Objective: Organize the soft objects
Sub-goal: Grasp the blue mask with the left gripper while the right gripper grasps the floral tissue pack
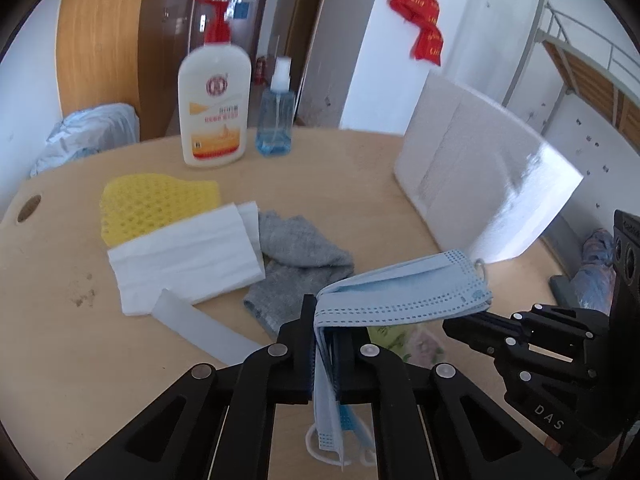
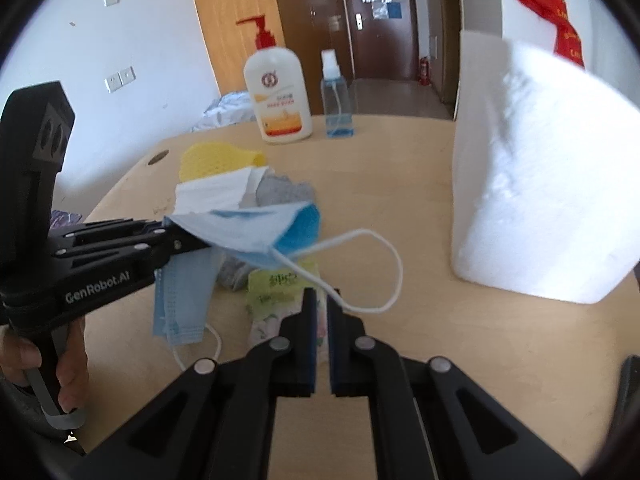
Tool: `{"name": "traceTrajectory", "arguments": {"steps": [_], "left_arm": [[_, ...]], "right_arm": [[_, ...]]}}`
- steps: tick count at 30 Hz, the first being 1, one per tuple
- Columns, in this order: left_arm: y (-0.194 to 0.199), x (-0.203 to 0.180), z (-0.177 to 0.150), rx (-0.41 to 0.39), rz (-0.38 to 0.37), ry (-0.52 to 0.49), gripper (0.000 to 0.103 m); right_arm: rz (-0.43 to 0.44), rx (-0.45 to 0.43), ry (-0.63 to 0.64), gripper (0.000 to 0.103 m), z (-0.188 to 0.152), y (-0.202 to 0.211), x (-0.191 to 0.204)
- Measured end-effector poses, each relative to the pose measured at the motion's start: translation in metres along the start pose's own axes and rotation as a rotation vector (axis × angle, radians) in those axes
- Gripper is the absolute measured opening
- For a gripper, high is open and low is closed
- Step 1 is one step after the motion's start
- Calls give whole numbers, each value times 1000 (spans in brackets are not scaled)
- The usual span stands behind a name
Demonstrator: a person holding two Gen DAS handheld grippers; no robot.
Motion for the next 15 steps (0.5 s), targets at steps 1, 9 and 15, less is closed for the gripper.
{"name": "traceTrajectory", "arguments": {"steps": [1, 9, 15], "left_arm": [[5, 0, 1, -13, -3, 1, 6], [31, 10, 2, -64, 13, 25, 6], [45, 20, -1, -96, 30, 43, 6]], "right_arm": [[-4, -5, -2, 6, 0, 2, 0], [11, 33, -6, 21, 2, -11, 10], [-26, 38, 60, 72, 2, -21, 27]]}}
Point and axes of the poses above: each gripper's, at about its wrist camera, not at the fingertips, and y roughly against the way its jaws point, x to its left, z to its top, the point moved 2 cm from there along -y, roughly the way its jaws point, and after that the axes turned 9 degrees about x, right-handed, at the moved point
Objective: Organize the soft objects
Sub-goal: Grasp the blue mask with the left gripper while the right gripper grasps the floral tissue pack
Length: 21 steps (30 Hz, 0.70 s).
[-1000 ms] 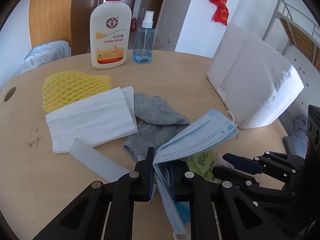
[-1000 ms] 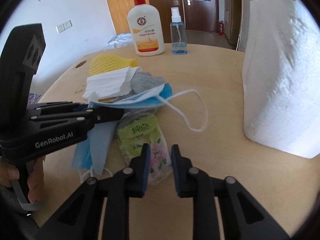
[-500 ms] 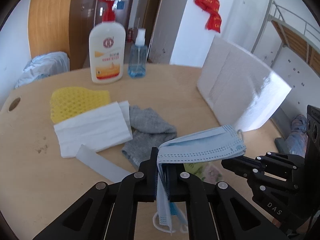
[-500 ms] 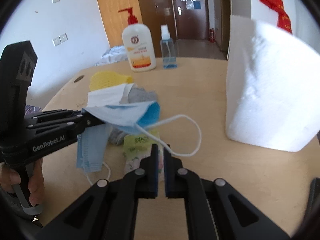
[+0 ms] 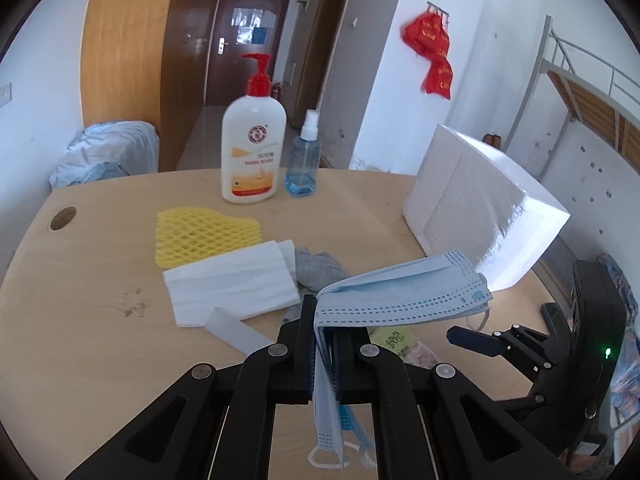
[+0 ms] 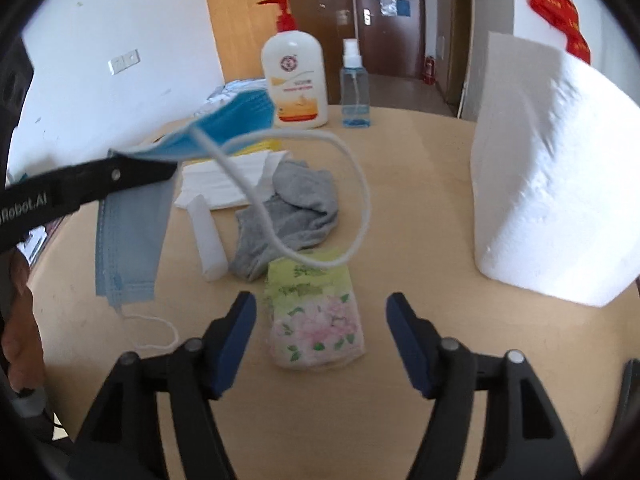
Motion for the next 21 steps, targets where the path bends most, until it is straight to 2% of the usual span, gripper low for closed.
{"name": "traceTrajectory", "arguments": {"steps": [2, 16, 17, 18, 21], "left_arm": [[1, 3, 0, 0, -2, 6, 6], [7, 10, -5, -12, -11, 23, 6], [8, 10, -6, -12, -13, 25, 6], [8, 10, -6, -13, -13, 26, 7], [9, 10, -8, -10, -17, 28, 6]], "right_arm": [[11, 9, 12, 72, 2, -4, 3], [-81, 110, 63, 72, 4, -40, 19], [-82, 107, 61, 68, 4, -41, 19], [-87, 103, 63, 55, 4, -40, 19], [-102, 87, 61, 39, 1, -35, 20]]}}
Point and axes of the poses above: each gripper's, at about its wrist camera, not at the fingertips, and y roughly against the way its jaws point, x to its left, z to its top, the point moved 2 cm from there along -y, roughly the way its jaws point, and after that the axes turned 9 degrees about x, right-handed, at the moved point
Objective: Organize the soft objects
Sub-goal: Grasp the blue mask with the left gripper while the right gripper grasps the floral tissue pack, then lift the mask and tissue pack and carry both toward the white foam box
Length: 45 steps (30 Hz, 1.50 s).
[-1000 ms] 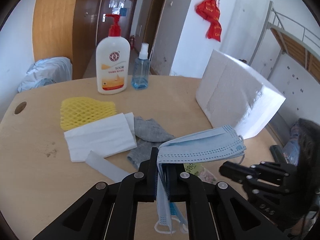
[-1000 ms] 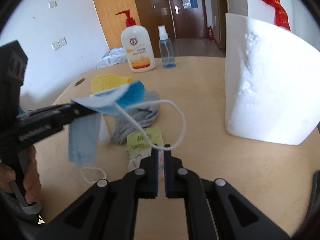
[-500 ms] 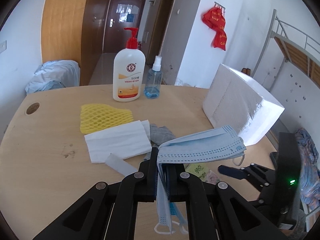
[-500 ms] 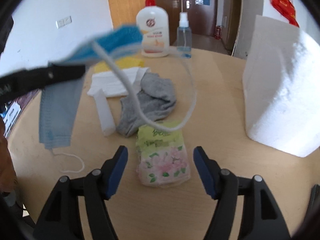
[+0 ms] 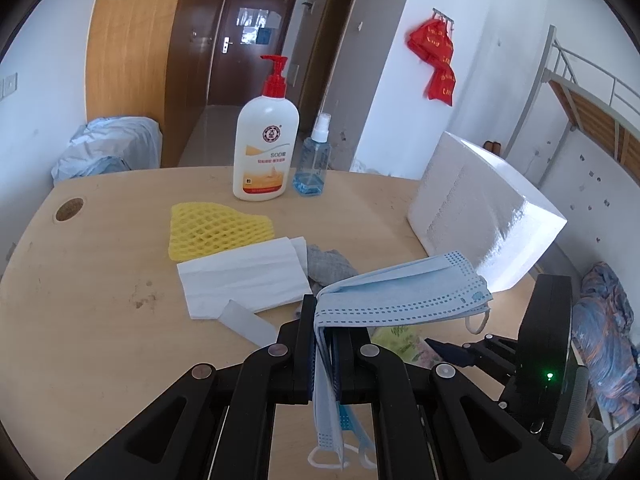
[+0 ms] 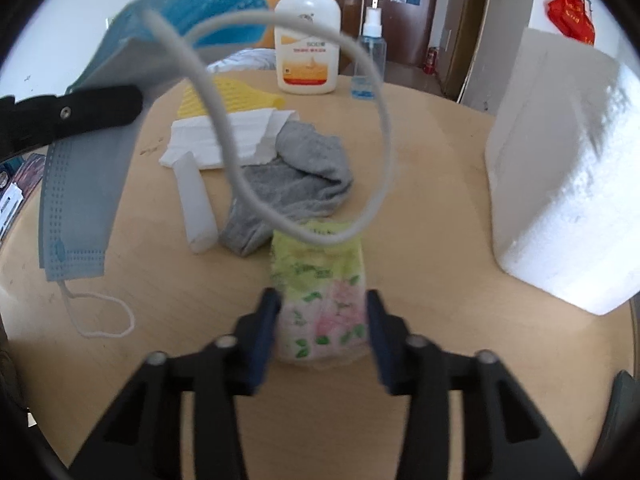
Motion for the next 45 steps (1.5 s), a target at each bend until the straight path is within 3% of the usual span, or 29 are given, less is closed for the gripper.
{"name": "traceTrajectory", "arguments": {"steps": [3, 9, 17, 27, 31, 45], "left_arm": [[1, 0, 0, -2, -1, 3, 7], [11, -3, -4, -19, -6, -2, 6], [37, -14, -11, -69, 4, -21, 6], [88, -21, -25, -158, 44, -8, 6], [115, -18, -34, -222, 97, 10, 6], [152, -15, -78, -309, 230, 56, 6]], "right_arm": [[11, -6, -10, 33, -1, 2, 0], [36, -34, -42, 33, -11, 21, -3], [51, -136, -82, 33, -27, 72, -16], [63, -278, -98, 33, -46, 134, -4], [61, -334, -113, 33, -56, 155, -1], [29, -539, -128, 33, -76, 206, 19]]}}
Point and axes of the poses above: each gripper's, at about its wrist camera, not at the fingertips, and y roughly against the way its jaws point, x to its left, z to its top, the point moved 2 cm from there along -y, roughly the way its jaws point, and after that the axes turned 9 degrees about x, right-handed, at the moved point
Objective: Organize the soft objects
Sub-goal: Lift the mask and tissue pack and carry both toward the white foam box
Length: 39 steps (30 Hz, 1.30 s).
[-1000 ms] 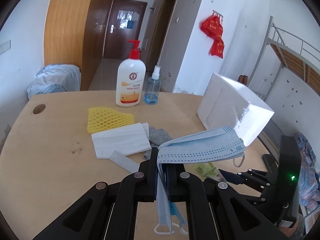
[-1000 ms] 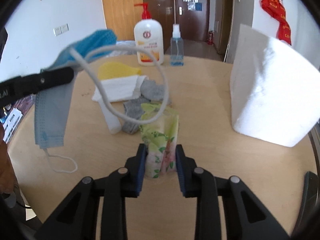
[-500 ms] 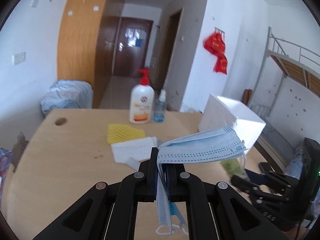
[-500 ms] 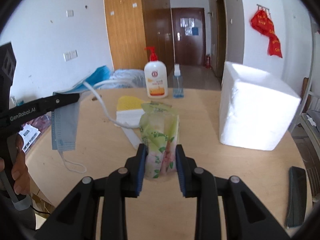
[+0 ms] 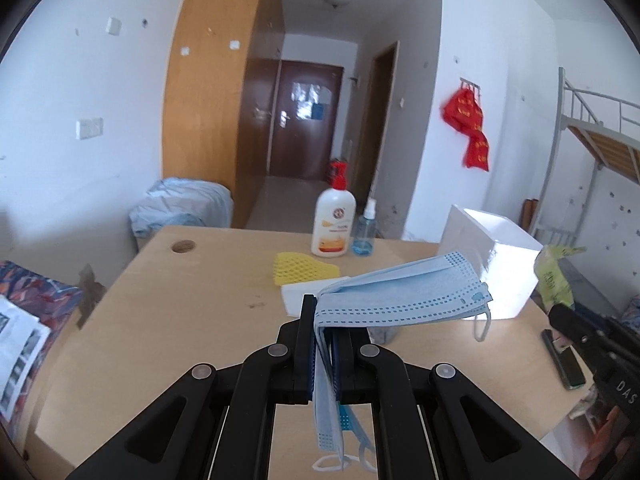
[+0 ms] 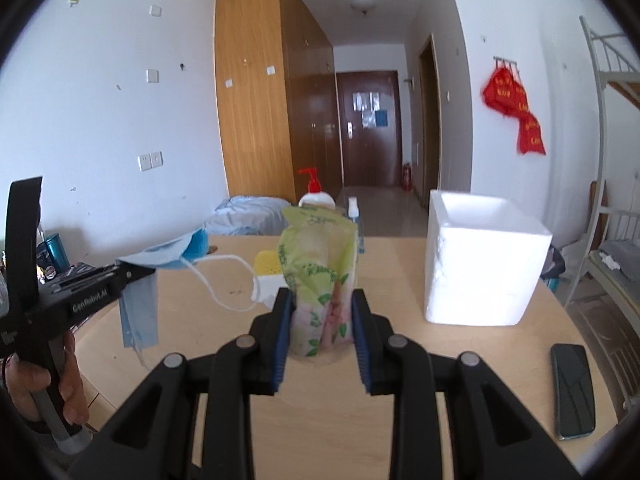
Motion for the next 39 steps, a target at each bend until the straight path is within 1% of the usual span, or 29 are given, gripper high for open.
{"name": "traceTrajectory", "arguments": {"steps": [4, 10, 13, 18, 23, 32, 35, 39], "left_arm": [[15, 4, -10, -37, 43, 8, 6], [27, 7, -16, -57, 45, 8, 6], [35, 8, -17, -74, 53, 9, 6], [40, 4, -18, -84, 46, -3, 6], [39, -10, -15, -86, -12, -36, 7], [27, -68, -7, -90, -178, -157, 6], [25, -91, -6, -88, -227, -192, 7], [22, -118, -6, -85, -280, -239, 7]], "right_arm": [[13, -28, 11, 33, 0, 6, 7], [43, -45, 28, 33, -1, 9, 17], [47, -51, 35, 33, -1, 10, 19], [45, -55, 33, 33, -2, 10, 17], [-5, -66, 11, 33, -6, 19, 7], [-189, -107, -102, 33, -20, 58, -38], [-262, -129, -132, 33, -24, 73, -48], [-325, -146, -160, 33, -28, 85, -56]]}}
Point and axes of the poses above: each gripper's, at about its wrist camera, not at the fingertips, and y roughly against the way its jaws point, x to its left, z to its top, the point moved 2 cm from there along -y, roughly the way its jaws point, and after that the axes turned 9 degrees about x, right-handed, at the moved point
